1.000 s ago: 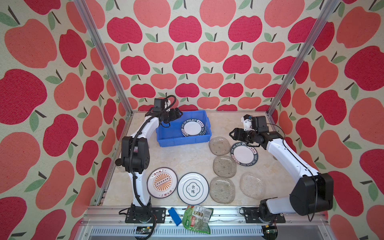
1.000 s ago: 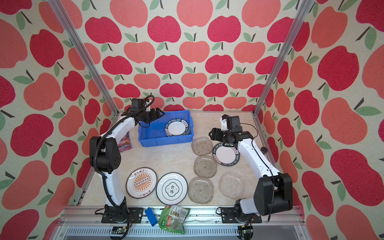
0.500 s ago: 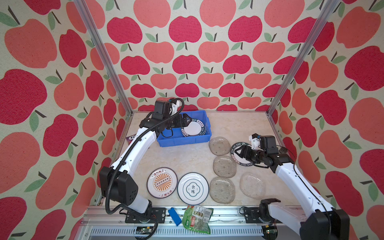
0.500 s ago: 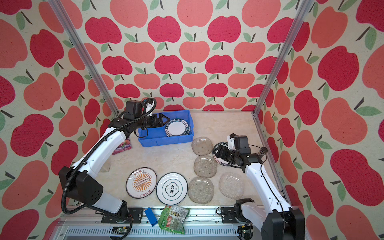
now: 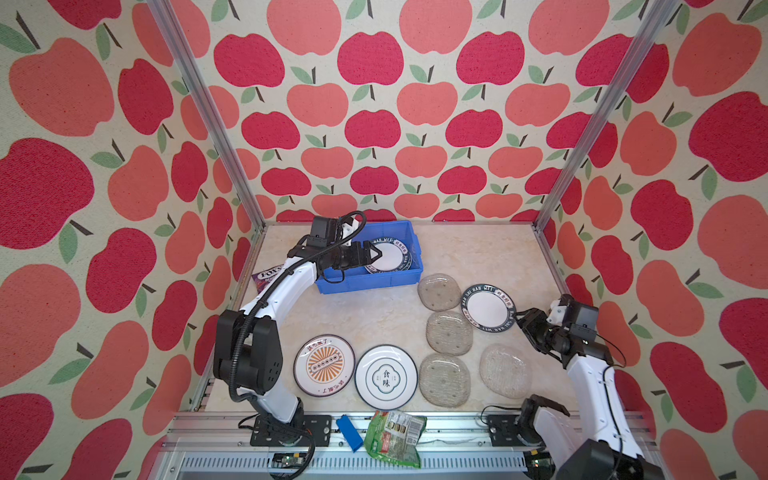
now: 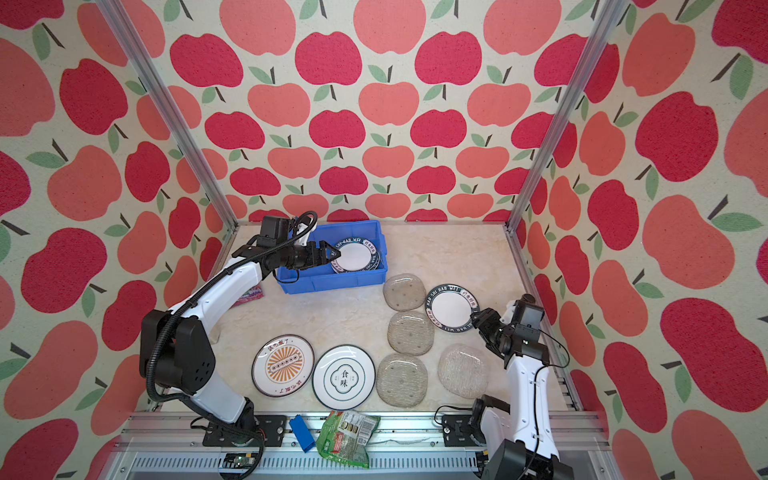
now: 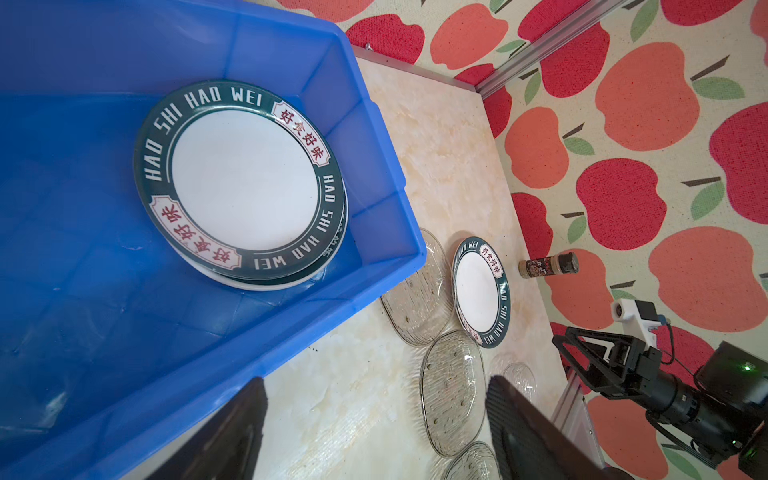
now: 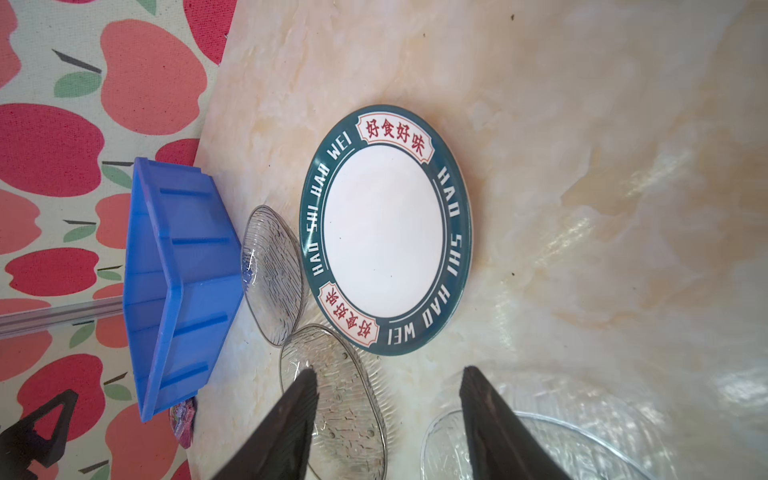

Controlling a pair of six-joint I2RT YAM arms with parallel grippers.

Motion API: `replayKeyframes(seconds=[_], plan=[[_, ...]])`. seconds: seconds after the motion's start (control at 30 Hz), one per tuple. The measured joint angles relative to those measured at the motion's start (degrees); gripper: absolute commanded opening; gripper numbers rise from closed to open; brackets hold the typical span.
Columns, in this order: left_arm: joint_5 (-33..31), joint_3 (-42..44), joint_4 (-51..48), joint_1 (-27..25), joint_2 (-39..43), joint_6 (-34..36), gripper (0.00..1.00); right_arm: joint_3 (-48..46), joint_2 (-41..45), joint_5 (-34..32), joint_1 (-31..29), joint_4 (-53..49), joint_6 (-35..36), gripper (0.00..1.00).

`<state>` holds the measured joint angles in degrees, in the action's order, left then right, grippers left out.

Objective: Place the plates into the plastic bin on the countertop
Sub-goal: 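Open the left gripper in the bin while the right gripper reaches for another plate, then grip the green-rimmed plate's rim with the right gripper and lift it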

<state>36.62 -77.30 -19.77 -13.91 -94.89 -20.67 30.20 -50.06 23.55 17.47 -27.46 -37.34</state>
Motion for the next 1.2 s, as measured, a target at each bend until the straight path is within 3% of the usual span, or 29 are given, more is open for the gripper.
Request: replayKeyframes(seconds=[0.37, 1.2], plan=[[1.88, 0.46, 4.92, 1.51, -0.24, -1.55, 0.85, -3.8, -10.62, 1.25, 1.73, 10.01, -1.36, 0.45], [3.32, 1.62, 8.09, 3.04, -3.04, -3.43, 0.83, -5.31, -30.25, 5.55, 1.73, 34.05, -3.48, 0.43]])
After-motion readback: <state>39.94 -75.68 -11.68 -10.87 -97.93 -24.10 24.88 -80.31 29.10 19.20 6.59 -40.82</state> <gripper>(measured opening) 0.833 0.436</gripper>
